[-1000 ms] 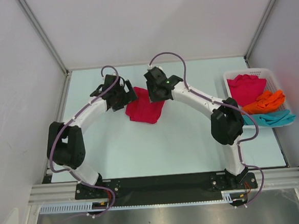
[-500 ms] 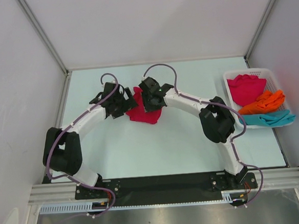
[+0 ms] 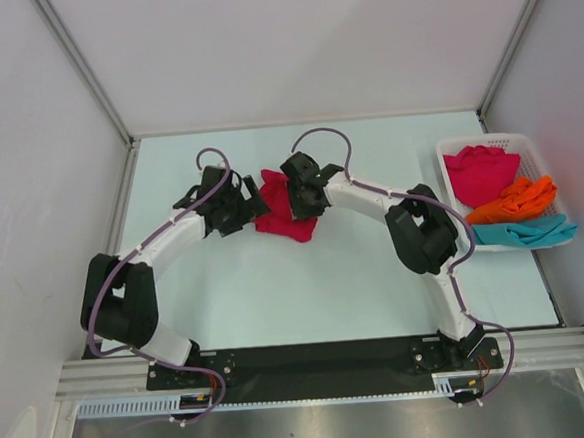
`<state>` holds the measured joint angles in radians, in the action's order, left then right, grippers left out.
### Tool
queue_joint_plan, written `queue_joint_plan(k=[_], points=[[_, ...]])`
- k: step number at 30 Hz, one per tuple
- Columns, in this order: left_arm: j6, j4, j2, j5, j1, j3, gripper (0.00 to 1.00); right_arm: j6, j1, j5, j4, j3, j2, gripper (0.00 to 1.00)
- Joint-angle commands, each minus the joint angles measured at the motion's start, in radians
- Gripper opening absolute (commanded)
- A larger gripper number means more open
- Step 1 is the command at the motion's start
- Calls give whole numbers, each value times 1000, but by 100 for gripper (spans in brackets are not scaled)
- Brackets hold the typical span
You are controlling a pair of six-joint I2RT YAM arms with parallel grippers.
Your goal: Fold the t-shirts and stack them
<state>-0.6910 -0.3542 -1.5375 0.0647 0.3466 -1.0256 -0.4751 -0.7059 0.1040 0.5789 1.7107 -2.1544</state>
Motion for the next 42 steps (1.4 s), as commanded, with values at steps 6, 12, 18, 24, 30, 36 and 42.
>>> queue_joint_plan(k=[6, 12, 18, 24, 30, 36, 42], points=[[2, 77, -1, 27, 9, 42, 100, 47, -24, 89, 90, 150, 119, 40], [38, 95, -55, 30, 46, -7, 100, 40, -17, 135, 125, 120, 281, 41], [114, 126, -133, 63, 123, -88, 99, -23, 12, 171, 85, -122, 488, 42], [228, 67, -240, -12, 204, -224, 100, -68, 34, 163, 55, -318, 629, 42], [197, 14, -277, -63, 207, -228, 99, -74, 48, 148, 58, -421, 726, 42], [165, -81, -315, -172, 209, -248, 99, -74, 52, 123, 68, -442, 771, 41], [62, -215, -398, -240, 193, -288, 98, -73, 52, 117, 107, -412, 841, 42]])
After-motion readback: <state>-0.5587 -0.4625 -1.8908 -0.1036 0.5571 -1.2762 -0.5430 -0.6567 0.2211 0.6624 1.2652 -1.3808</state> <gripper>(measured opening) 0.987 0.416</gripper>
